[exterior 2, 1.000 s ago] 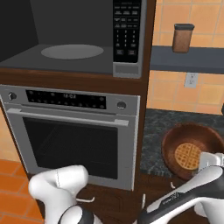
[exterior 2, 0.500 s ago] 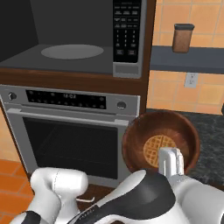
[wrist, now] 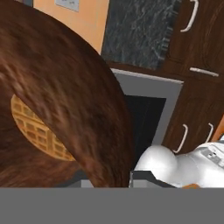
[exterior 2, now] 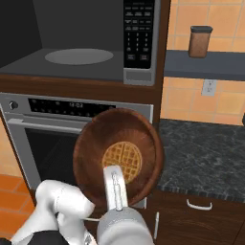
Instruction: Open the microwave, place the bowl with waffle inside the microwave, then close the microwave door and turn it on.
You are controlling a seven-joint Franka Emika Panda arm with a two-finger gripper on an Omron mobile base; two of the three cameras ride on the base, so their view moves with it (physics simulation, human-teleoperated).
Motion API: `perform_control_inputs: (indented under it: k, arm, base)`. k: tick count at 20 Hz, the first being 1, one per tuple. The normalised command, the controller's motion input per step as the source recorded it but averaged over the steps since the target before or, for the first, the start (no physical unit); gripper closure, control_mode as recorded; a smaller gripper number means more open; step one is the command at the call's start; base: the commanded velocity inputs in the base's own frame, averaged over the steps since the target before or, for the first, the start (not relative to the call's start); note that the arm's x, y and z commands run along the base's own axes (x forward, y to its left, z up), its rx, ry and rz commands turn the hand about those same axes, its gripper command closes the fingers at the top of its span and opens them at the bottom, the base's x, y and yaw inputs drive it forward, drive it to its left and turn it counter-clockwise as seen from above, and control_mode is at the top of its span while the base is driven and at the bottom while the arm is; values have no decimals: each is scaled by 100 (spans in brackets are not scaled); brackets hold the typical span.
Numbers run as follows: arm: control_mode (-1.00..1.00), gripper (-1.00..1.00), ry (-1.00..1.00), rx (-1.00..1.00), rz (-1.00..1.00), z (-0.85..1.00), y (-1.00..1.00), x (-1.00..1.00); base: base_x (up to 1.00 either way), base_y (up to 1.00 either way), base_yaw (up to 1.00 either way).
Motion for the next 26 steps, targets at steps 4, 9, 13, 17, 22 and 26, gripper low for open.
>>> perform_control_inputs:
  k: [4,9,13,17,22,26]
  arm:
    - [-100,100,-1,0,1,32,97,-26]
    - [-100,100,0,-3,2,27,100,8]
    - [-100,100,0,1,0,19,96,45]
    - [-100,100,-2,0,-4,42,94,47]
    - [-100,100,0,4,-5,46,82,69]
    - [-100,100,14,11,-6,47,19,83]
  base:
    - [0,0,0]
    - [0,0,0]
    - [0,0,0]
    - [0,0,0]
    - [0,0,0]
    - [0,0,0]
